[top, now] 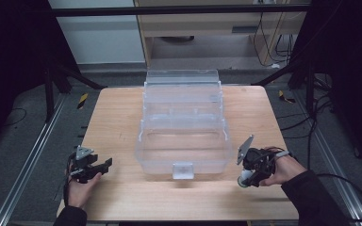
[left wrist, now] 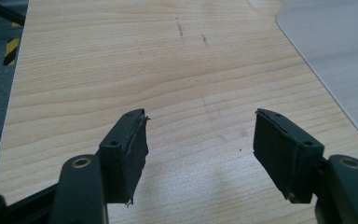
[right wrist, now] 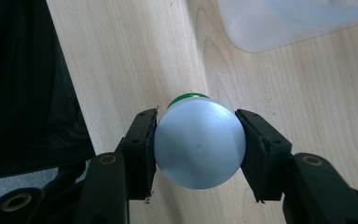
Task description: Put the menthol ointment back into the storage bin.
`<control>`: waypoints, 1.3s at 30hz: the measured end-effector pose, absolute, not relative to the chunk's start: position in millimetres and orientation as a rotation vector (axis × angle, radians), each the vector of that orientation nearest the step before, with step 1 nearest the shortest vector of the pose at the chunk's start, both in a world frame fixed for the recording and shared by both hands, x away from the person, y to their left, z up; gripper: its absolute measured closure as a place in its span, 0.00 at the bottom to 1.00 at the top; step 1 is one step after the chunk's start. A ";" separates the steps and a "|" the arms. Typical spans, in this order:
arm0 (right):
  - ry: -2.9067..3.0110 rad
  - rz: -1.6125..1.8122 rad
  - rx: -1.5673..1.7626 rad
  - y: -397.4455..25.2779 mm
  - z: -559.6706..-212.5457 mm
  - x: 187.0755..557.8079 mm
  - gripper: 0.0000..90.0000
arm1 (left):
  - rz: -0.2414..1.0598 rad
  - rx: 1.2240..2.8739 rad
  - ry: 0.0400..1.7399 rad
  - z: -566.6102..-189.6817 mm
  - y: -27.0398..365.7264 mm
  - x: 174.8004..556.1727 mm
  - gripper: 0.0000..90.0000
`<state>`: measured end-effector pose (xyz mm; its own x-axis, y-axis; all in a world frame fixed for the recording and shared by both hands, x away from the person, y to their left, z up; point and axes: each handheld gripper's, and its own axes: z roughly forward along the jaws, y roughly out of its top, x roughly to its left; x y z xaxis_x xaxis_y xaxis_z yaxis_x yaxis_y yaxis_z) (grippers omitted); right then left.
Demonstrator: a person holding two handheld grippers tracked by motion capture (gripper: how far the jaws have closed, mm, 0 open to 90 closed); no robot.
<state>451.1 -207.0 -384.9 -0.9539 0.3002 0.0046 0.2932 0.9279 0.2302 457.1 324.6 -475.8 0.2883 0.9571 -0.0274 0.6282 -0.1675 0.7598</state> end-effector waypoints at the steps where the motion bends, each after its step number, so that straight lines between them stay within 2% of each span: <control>1: 3.052 0.363 0.474 -207.0 -381.6 451.3 0.56 | 0.623 1.890 1.419 -475.8 324.5 457.1 0.38; 22: 2.991 0.440 0.519 -195.2 -314.8 457.1 0.56 | 0.620 1.890 1.418 -475.7 324.8 457.3 0.38; 39: 2.968 0.446 0.496 -177.3 -297.4 478.1 0.56 | 0.617 1.885 1.419 -475.4 325.3 457.4 0.39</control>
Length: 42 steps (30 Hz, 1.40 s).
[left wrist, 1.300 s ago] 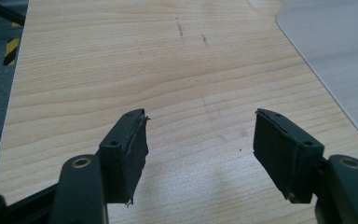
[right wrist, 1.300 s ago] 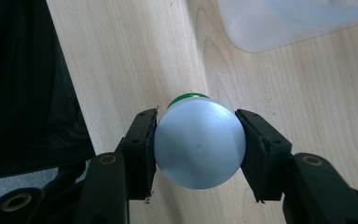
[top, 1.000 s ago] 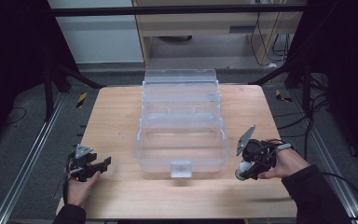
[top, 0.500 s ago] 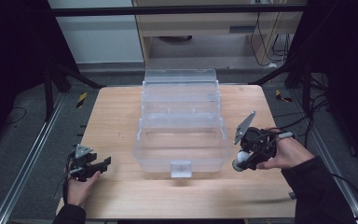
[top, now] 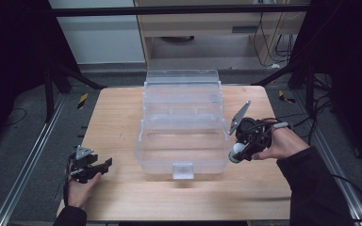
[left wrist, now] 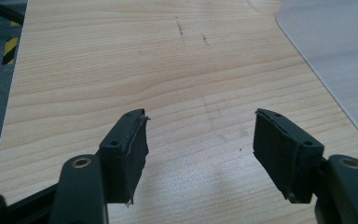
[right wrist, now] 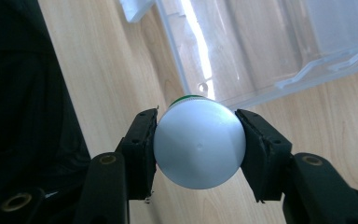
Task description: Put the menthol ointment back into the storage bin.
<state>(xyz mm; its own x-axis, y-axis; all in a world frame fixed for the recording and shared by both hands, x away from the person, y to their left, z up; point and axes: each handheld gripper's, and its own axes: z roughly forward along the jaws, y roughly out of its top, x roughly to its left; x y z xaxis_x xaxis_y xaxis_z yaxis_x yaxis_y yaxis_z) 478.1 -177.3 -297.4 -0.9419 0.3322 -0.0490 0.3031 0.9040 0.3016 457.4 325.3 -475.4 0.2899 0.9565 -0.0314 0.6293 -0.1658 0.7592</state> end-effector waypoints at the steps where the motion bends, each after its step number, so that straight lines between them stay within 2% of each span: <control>1: 2.967 0.452 0.501 -176.4 -297.0 480.0 0.56 | 0.617 1.884 1.419 -475.3 325.3 457.4 0.39; 20: 2.979 0.465 0.484 -151.1 -306.6 510.9 0.56 | 0.614 1.879 1.416 -474.7 326.0 457.5 0.39; 42: 3.002 0.440 0.479 -141.2 -353.2 534.4 0.56 | 0.615 1.879 1.416 -474.4 326.0 457.5 0.40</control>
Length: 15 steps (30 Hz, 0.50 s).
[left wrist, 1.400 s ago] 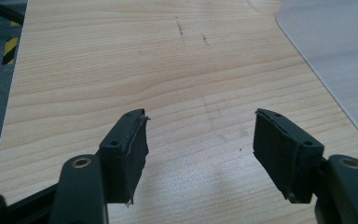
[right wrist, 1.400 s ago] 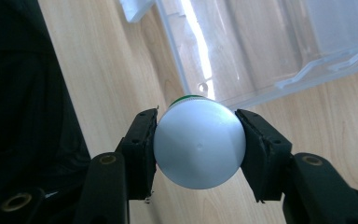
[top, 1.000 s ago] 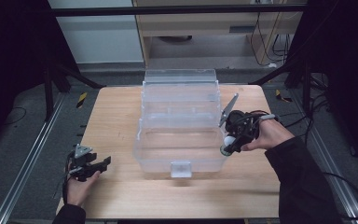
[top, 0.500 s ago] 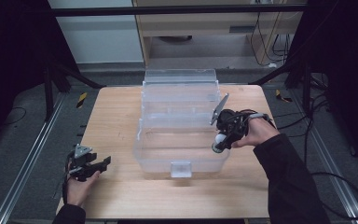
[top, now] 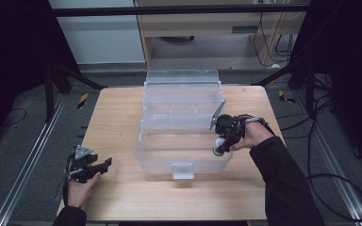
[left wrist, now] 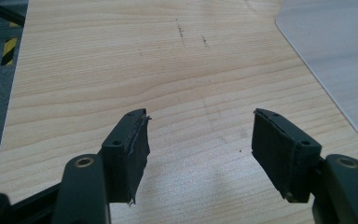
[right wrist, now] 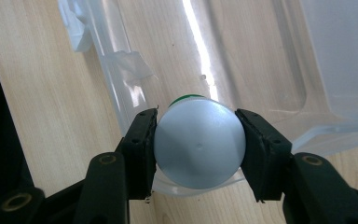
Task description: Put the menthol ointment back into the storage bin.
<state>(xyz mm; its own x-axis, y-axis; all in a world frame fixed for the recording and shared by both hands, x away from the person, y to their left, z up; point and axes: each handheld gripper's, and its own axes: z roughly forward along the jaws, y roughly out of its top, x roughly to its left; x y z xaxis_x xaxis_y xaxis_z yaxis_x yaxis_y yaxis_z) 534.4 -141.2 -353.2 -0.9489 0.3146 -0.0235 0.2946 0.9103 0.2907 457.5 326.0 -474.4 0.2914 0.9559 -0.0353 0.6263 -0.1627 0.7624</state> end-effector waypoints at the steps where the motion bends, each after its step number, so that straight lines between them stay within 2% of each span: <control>1: 3.005 0.433 0.490 -140.6 -357.8 535.3 0.56 | 0.616 1.880 1.414 -474.1 325.9 457.3 0.40; 15: 3.014 0.401 0.464 -144.5 -379.3 538.0 0.56 | 0.614 1.882 1.417 -474.5 326.2 457.7 0.40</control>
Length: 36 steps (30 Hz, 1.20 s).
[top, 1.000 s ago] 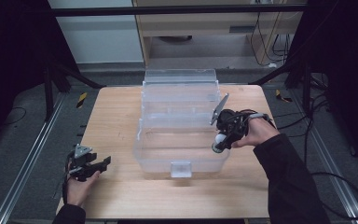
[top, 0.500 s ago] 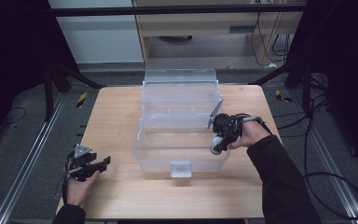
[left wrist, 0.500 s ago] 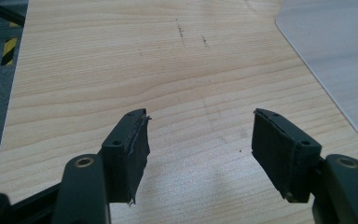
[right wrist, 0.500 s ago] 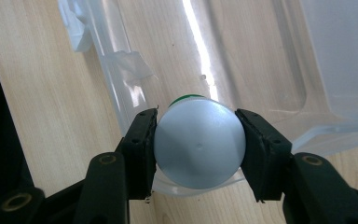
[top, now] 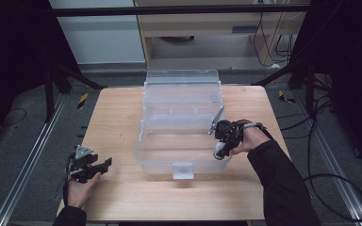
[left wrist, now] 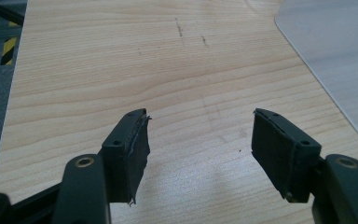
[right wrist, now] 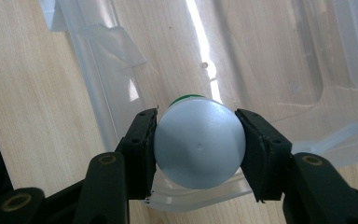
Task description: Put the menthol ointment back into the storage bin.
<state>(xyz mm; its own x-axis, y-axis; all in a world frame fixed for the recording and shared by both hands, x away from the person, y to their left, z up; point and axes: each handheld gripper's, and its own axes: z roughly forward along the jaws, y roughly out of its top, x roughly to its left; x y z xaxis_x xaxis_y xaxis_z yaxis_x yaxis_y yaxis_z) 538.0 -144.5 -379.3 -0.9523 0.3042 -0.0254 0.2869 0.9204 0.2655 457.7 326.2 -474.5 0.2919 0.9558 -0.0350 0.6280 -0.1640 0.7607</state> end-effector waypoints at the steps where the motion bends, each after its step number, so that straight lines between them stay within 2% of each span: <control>1: 3.015 0.400 0.465 -145.1 -381.2 538.1 0.56 | 0.614 1.881 1.417 -474.5 326.3 457.8 0.40; 36: 3.038 0.378 0.471 -145.6 -411.3 539.4 0.56 | 0.610 1.887 1.416 -474.8 327.0 457.8 0.40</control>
<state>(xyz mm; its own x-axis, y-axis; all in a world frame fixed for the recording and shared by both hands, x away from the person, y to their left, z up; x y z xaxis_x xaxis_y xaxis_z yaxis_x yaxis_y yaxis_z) 539.4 -145.6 -411.3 -0.9528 0.3036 -0.0059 0.2929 0.9239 0.2461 457.8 327.0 -474.8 0.2953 0.9548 -0.0350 0.6306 -0.1672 0.7578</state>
